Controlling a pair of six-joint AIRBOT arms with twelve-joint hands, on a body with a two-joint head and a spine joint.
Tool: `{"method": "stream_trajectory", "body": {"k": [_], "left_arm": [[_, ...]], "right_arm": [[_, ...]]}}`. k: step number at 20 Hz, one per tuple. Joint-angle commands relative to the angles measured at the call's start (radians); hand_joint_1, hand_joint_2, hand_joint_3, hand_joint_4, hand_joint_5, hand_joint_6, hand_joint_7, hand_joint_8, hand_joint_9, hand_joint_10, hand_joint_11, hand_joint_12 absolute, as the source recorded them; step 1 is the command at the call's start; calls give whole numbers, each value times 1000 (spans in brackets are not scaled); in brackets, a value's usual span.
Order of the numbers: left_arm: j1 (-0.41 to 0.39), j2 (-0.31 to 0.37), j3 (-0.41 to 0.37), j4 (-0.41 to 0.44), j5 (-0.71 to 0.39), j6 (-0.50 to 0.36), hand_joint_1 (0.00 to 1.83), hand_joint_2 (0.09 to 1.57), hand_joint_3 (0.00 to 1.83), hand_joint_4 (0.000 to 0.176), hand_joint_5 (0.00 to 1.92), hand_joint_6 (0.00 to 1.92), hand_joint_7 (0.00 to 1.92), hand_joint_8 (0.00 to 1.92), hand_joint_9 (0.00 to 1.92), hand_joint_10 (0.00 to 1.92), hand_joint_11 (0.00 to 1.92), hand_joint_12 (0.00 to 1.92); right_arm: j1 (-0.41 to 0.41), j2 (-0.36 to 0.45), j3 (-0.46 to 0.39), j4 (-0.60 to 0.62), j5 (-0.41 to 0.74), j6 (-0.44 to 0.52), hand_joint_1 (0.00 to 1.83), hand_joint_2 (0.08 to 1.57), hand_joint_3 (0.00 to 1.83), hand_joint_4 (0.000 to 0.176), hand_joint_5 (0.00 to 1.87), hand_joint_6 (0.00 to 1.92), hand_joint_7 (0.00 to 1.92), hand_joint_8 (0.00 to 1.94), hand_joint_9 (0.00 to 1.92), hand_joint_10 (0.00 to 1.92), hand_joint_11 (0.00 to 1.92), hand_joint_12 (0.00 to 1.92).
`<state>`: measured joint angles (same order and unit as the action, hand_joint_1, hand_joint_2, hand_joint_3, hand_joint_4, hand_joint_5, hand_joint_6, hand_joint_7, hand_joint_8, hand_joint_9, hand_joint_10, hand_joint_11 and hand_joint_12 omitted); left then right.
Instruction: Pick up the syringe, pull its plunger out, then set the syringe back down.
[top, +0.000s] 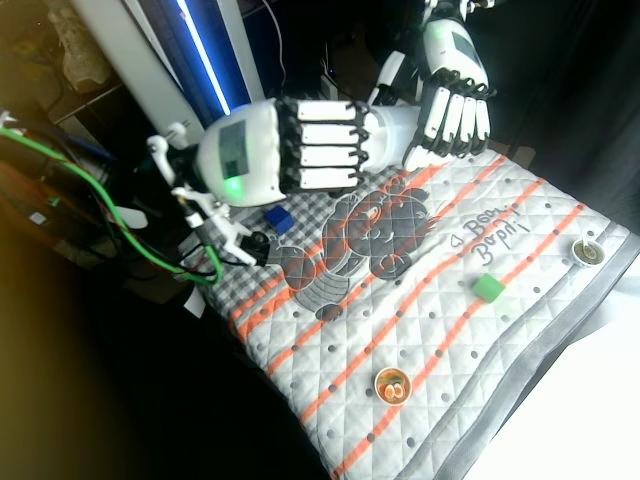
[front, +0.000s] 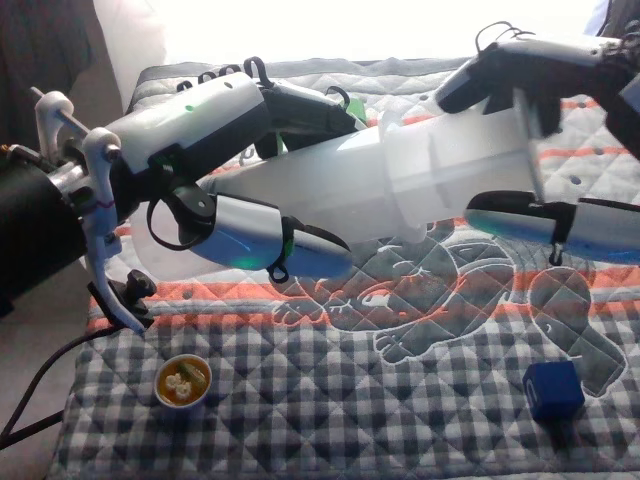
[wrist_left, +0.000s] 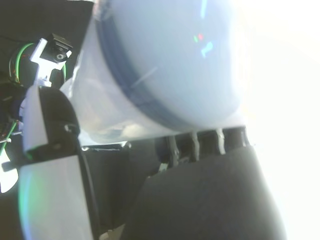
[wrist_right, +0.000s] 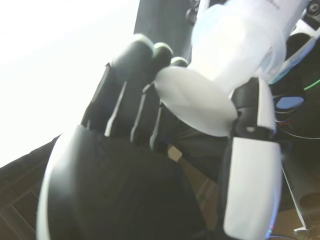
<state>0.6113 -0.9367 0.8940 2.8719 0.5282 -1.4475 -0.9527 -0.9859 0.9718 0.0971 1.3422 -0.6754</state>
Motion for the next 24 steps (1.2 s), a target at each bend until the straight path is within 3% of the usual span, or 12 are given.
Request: {"method": "stream_trajectory", "body": {"k": [1, 3, 6, 10, 11, 14, 16, 21, 24], "left_arm": [[-4, 27, 9, -18, 155, 7, 1165, 1278, 1, 0, 809, 1387, 544, 1486, 288, 1330, 119, 1881], [-2, 31, 8, -19, 155, 7, 1166, 1277, 0, 0, 811, 1387, 549, 1482, 336, 1398, 238, 1885], [2, 35, 8, -22, 155, 7, 1174, 1266, 0, 0, 826, 1356, 571, 1479, 377, 1440, 213, 1900], [11, 40, 7, -34, 160, 7, 1181, 1243, 0, 0, 874, 1230, 609, 1502, 356, 1551, 205, 1921], [14, 41, 7, -35, 162, 7, 1187, 1241, 0, 0, 884, 1211, 601, 1514, 348, 1527, 76, 1921], [22, 47, 4, -42, 168, 7, 1183, 1244, 1, 0, 877, 1227, 598, 1518, 329, 1533, 134, 1921], [26, 51, 3, -46, 171, 7, 1173, 1257, 1, 0, 849, 1300, 585, 1496, 283, 1441, 46, 1920], [34, 55, 0, -53, 176, 7, 1163, 1275, 1, 0, 807, 1400, 562, 1469, 266, 1314, 52, 1897], [37, 57, 0, -55, 176, 7, 1171, 1265, 0, 0, 825, 1371, 582, 1440, 274, 1261, 2, 1881]], "right_arm": [[-5, 21, 6, 48, 123, -20, 1201, 1193, 8, 0, 884, 1061, 785, 1491, 773, 1716, 766, 1920], [-13, 28, 6, 62, 138, -20, 1195, 1208, 8, 0, 854, 1109, 764, 1521, 741, 1681, 702, 1870], [-26, 46, 5, 80, 156, -22, 1165, 1249, 12, 0, 770, 1245, 707, 1604, 664, 1795, 647, 1914], [-56, 76, -2, 118, 179, -36, 1189, 1235, 0, 0, 823, 1140, 730, 1603, 680, 1860, 731, 1921], [-63, 85, -3, 127, 181, -40, 1199, 1229, 0, 0, 841, 1100, 737, 1607, 679, 1887, 729, 1921], [-76, 96, -5, 147, 191, -44, 1218, 1220, 0, 0, 853, 1035, 761, 1607, 704, 1890, 731, 1921], [-81, 101, -5, 154, 194, -46, 1216, 1223, 0, 0, 852, 1022, 747, 1630, 717, 1895, 743, 1921], [-89, 112, -4, 170, 198, -51, 1217, 1222, 0, 0, 860, 1018, 742, 1629, 714, 1902, 751, 1921], [-90, 117, -4, 174, 201, -53, 1210, 1238, 4, 0, 833, 1048, 710, 1676, 710, 1920, 760, 1921]]}}
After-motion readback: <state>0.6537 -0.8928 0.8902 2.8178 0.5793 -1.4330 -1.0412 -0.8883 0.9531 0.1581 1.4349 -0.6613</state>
